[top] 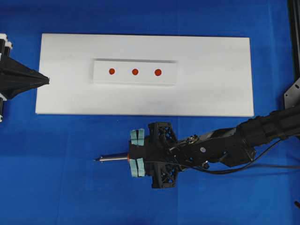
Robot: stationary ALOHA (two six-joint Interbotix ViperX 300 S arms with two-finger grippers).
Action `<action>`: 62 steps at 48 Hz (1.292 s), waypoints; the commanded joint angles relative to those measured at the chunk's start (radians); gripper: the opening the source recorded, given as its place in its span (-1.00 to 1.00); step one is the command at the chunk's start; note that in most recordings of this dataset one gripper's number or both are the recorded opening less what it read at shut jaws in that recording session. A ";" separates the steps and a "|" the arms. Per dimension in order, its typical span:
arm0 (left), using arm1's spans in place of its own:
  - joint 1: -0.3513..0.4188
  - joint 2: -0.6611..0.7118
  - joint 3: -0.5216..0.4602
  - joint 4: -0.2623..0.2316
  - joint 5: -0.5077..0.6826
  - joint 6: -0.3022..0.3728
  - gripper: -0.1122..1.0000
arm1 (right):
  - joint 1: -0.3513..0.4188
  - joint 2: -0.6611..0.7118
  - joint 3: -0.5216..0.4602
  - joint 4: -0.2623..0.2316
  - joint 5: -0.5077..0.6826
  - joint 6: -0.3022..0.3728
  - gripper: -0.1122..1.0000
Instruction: Touch the tip of the soldering iron to the mark.
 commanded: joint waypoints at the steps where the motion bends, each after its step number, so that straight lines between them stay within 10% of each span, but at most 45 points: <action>1: -0.003 0.005 -0.012 0.002 -0.009 -0.002 -0.79 | 0.000 -0.025 -0.005 -0.002 0.002 -0.003 0.01; 10: -0.003 0.005 -0.012 0.003 -0.009 -0.002 -0.79 | -0.003 -0.025 -0.009 -0.006 0.002 -0.002 0.84; 62: -0.003 0.005 -0.014 0.003 -0.006 -0.002 -0.79 | -0.003 -0.370 -0.015 -0.020 0.305 -0.011 0.75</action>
